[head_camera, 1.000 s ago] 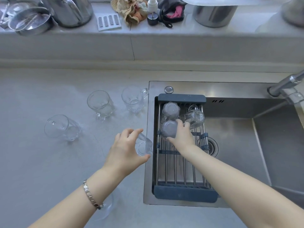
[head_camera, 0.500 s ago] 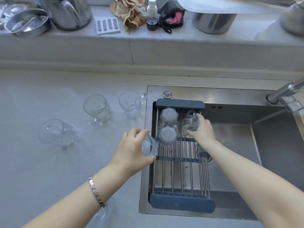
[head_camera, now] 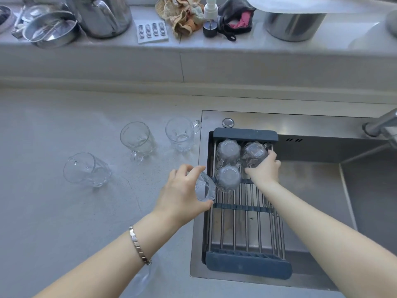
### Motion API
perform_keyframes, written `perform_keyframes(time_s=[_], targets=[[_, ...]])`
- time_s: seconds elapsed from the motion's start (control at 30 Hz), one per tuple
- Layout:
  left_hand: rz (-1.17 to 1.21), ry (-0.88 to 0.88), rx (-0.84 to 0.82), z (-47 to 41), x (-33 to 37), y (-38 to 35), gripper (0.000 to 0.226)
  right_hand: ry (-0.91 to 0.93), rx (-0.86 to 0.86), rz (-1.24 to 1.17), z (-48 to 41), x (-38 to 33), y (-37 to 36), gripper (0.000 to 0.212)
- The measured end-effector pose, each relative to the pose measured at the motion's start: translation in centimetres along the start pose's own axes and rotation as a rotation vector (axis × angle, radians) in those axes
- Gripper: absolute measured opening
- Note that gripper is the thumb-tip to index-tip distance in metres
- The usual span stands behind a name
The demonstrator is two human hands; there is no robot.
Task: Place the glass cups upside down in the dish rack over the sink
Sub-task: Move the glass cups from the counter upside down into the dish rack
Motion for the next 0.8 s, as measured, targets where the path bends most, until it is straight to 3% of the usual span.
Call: perform_keyframes(time_s=[0.1,0.17,0.23,0.3,0.4,0.47,0.63,0.8], targets=[[0.156,0.020,0.022,-0.1,0.5,0.4,0.077,0.182,-0.280,-0.029,3.8,0.1,-0.3,0.083],[0.366,0.056,0.004,-0.3,1.1,0.5,0.074,0.289,-0.549,-0.065,7.2,0.4,-0.6,0.096],[0.607,0.083,-0.059,-0.5,2.0,-0.1,0.070,0.326,-0.697,-0.210,10.1,0.7,-0.6,0.097],[0.780,0.083,-0.138,-0.7,2.7,-1.2,0.067,0.336,-0.650,-0.347,11.3,1.1,0.1,0.085],[0.836,0.084,-0.286,-0.9,3.4,-2.9,0.073,0.350,-0.509,-0.299,11.3,1.3,1.7,0.072],[0.771,0.088,-0.336,-1.2,3.4,-3.5,0.067,0.362,-0.404,-0.109,10.9,1.0,3.0,0.068],[0.569,0.132,-0.238,-1.2,1.6,-2.6,0.040,0.262,-0.149,0.524,7.5,0.1,5.8,0.067],[0.513,0.146,-0.223,0.1,-0.7,-2.2,0.026,0.141,-0.130,0.878,3.4,0.2,3.5,0.075]])
Point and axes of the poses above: each hand's wrist, its own z-axis away from the middle knuckle, its own y-axis out of the back of the hand, x = y × z, the point moved 4 cm from there along -z, towards the middle knuckle, and after that the axes turned 11 degrees about -x, right-handed, at the moved point
